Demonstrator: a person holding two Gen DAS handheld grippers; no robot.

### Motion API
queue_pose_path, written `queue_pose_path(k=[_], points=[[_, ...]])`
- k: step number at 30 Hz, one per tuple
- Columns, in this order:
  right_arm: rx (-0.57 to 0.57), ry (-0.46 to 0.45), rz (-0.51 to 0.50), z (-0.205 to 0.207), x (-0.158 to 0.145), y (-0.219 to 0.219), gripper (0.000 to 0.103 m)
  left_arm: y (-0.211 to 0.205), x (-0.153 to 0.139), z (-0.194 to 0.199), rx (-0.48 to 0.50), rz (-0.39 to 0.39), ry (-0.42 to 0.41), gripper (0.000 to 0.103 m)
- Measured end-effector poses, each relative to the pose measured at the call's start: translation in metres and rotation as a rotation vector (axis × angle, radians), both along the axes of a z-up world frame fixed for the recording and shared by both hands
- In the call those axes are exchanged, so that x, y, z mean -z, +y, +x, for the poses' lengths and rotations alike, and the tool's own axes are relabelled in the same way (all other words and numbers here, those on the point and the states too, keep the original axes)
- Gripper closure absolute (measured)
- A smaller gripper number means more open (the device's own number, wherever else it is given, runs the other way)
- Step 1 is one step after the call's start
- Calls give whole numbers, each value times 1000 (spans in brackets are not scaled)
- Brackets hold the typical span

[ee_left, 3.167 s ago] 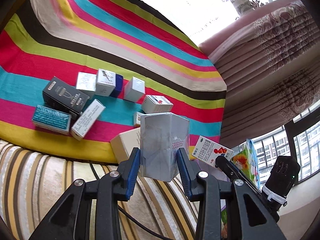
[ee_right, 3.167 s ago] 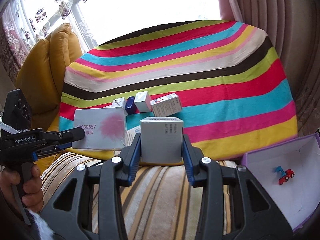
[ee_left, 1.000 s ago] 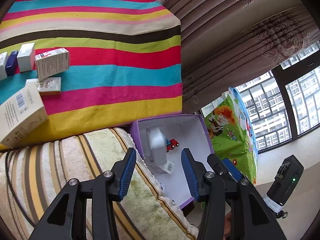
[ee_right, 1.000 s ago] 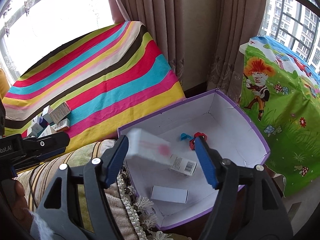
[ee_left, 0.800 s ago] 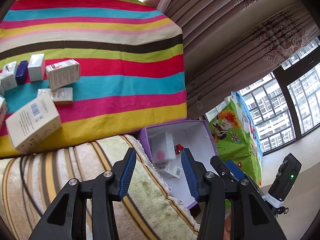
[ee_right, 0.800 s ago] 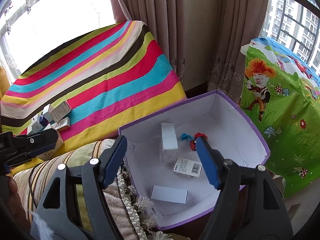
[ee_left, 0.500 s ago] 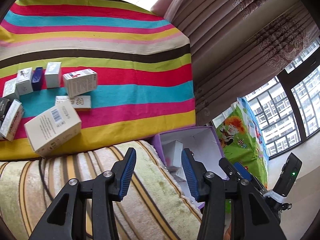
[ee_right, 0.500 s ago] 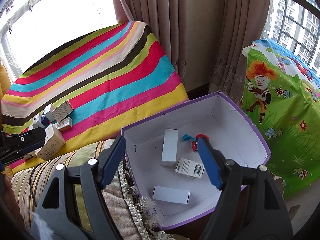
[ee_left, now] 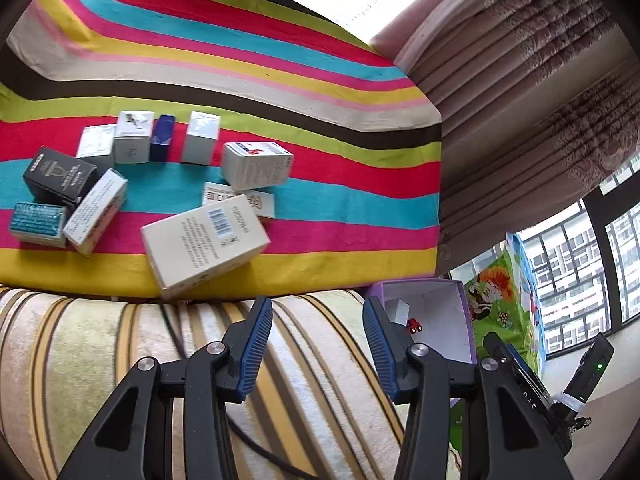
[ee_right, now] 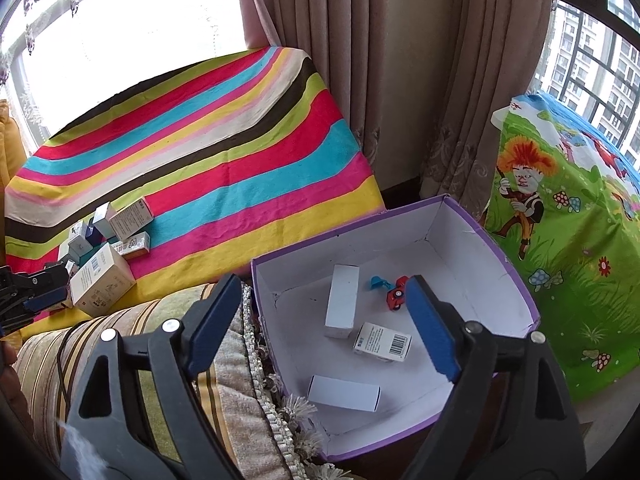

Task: Organize rigid objects
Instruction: 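Move both tools back over the remaining boxes on the cloth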

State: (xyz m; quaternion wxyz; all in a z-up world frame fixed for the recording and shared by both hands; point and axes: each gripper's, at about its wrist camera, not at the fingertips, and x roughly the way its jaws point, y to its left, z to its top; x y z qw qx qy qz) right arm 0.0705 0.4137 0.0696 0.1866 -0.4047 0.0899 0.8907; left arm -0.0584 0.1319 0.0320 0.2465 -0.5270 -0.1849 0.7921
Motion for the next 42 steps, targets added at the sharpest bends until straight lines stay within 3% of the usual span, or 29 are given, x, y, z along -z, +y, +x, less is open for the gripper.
queue_pose_path(k=[12, 22, 30, 37, 42], points=[[-82, -12, -29, -7, 2, -21, 16, -74, 3, -7, -154, 14, -2, 54], [-224, -45, -36, -22, 6, -56, 11, -127, 7, -13, -262, 12, -10, 54], [-385, -88, -45, -45, 11, -95, 8, -152, 13, -22, -296, -5, -28, 54], [-506, -130, -40, -66, 19, -133, 5, -161, 23, -32, -298, -29, -56, 48], [-590, -181, -51, -85, 29, -157, 4, -151, 29, -44, -251, -97, -84, 47]])
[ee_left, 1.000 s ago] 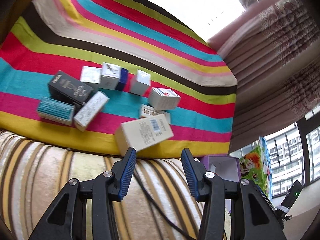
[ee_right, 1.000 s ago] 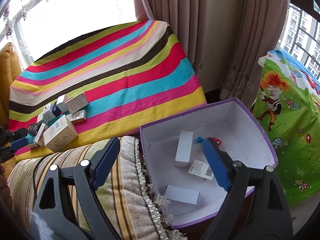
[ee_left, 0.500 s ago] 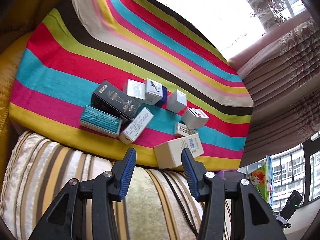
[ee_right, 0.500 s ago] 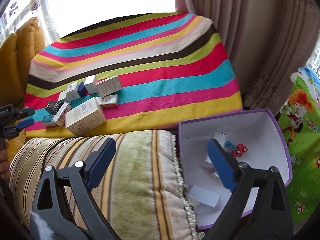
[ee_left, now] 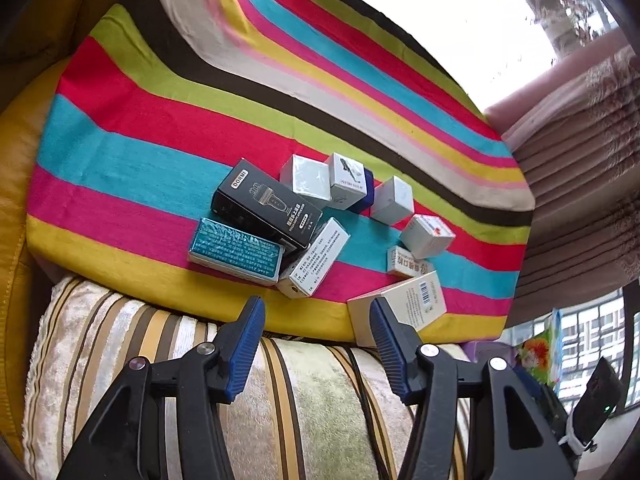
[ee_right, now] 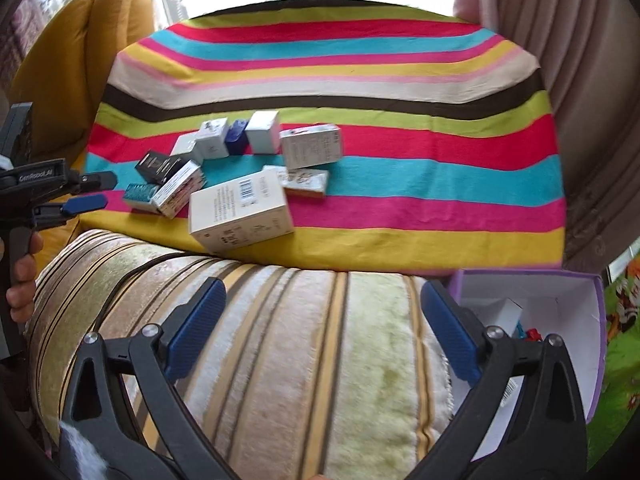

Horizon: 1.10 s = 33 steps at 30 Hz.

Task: Organize rigid objects
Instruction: 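Move both tools back over the remaining boxes on the cloth, then grasp the tall white text box with the left tool while the right tool grasps the cream barcode box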

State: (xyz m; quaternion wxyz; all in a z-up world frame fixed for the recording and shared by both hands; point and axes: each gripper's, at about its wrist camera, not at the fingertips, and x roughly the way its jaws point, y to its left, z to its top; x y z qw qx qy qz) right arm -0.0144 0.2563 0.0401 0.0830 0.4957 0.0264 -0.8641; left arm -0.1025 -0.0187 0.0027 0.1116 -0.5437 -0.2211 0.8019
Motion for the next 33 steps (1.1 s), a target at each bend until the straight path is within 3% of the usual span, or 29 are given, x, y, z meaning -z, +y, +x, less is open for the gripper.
queue_pose_path(k=[7, 14, 19, 27, 33], points=[[-90, -33, 14, -24, 9, -26, 4, 26, 7, -19, 104, -115, -25, 45], [-155, -86, 5, -45, 23, -47, 3, 58, 14, -34, 228, -256, 6, 45], [-177, -101, 9, -56, 28, -56, 3, 68, 30, -48, 249, -360, -17, 46], [-226, -122, 34, -69, 38, -72, 2, 77, 49, -54, 300, -400, -48, 46], [-256, -143, 53, -79, 47, -82, 2, 70, 59, -58, 296, -385, -77, 73]])
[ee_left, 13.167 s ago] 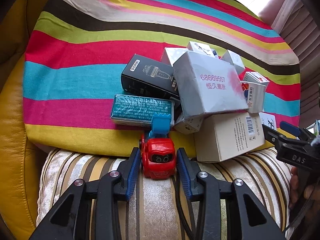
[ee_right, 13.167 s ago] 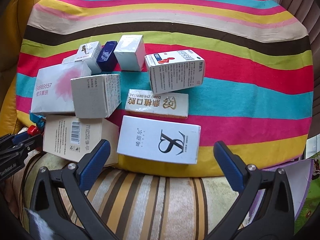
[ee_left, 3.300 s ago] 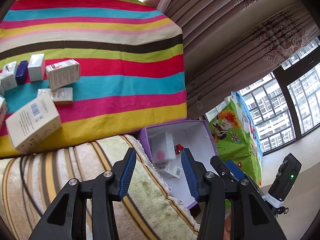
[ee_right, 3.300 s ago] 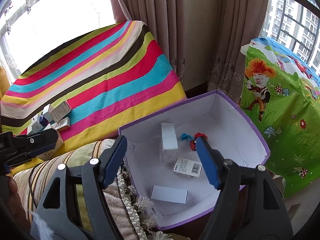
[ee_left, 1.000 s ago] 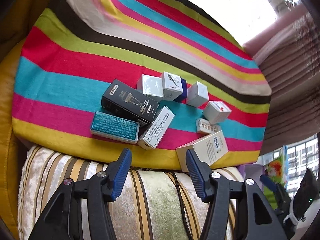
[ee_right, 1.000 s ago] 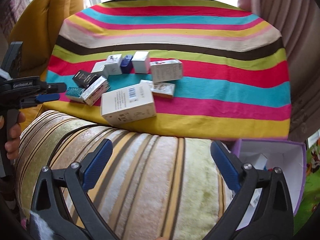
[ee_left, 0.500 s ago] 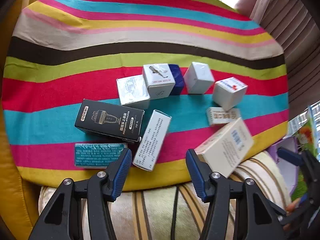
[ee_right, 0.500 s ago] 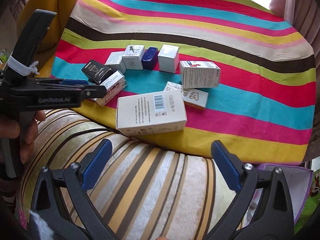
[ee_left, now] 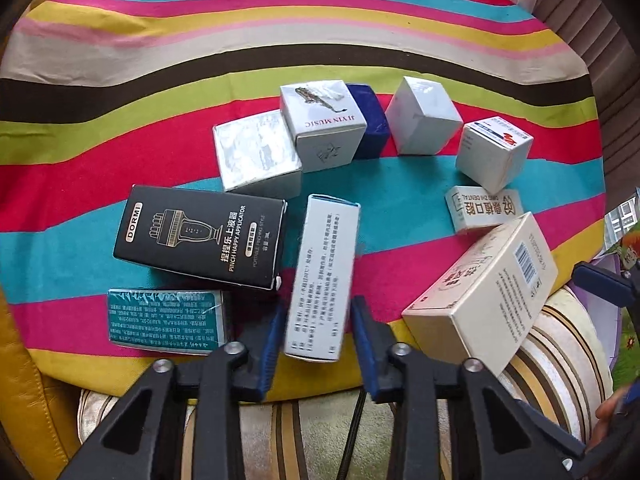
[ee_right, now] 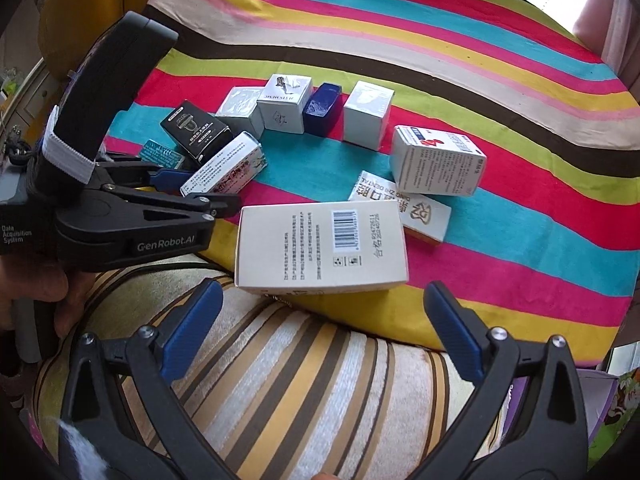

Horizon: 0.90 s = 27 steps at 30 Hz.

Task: Organize rigid objects
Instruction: 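Grasp the tall white text box with the left tool while the right tool grasps the cream barcode box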

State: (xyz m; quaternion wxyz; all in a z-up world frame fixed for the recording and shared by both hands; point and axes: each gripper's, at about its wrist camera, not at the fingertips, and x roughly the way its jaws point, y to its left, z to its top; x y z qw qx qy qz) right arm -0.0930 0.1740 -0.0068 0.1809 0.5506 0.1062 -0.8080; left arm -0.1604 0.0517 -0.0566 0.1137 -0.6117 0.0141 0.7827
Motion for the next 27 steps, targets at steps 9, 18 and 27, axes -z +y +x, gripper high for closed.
queue_pose_path(k=[9, 18, 27], points=[[-28, -4, 28, -11, 9, -14, 0, -27, -8, 17, -13, 53, 33, 76], [6, 1, 43, -16, 11, -11, 0, -38, -23, 35, -13, 59, 80, 76], [1, -34, 31, -19, 23, -11, 2, -38, -35, 49, -10, 25, 136, 76]])
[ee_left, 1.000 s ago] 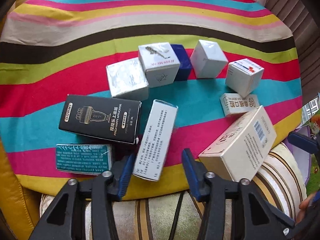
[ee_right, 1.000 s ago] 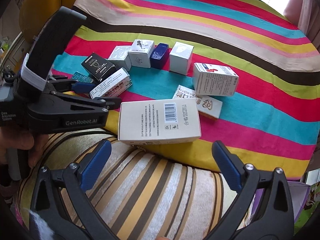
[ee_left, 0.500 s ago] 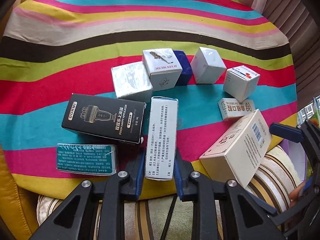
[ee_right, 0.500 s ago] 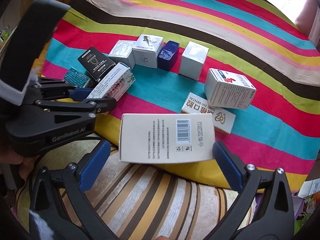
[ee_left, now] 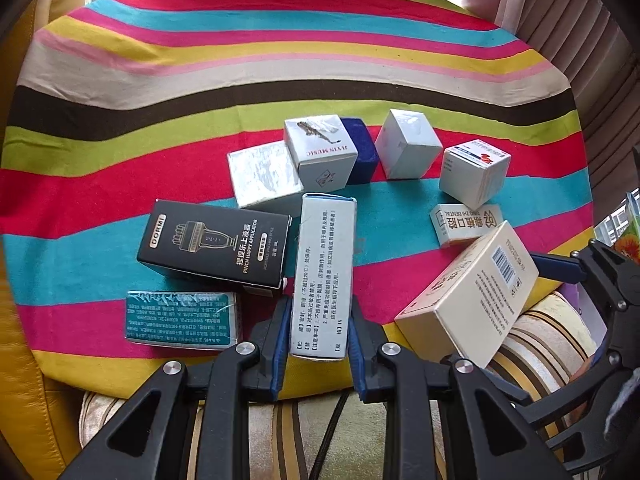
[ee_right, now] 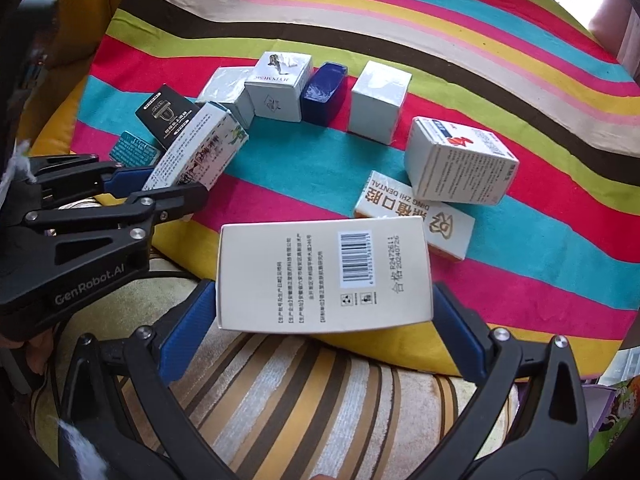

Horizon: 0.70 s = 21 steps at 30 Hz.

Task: Organize rigid objects
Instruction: 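Grasp the tall white text box with the left tool while the right tool grasps the cream barcode box, then lift and carry both held boxes toward the storage box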

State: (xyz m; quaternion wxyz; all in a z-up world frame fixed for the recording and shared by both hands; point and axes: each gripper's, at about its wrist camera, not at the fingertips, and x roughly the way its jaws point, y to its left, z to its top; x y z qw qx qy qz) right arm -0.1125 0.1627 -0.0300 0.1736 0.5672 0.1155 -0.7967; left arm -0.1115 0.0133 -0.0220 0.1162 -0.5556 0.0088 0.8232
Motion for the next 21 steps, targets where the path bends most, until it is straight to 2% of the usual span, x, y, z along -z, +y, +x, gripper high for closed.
queue_pose_path(k=[6, 14, 21], points=[[20, 56, -15, 8, -8, 6, 4, 2, -16, 11, -7, -30, 60, 76], [125, 139, -55, 26, -30, 32, 4, 27, -36, 20, 10, -52, 123, 76], [221, 181, -85, 41, -42, 62, 4, 60, -38, 25, 39, -51, 146, 76]])
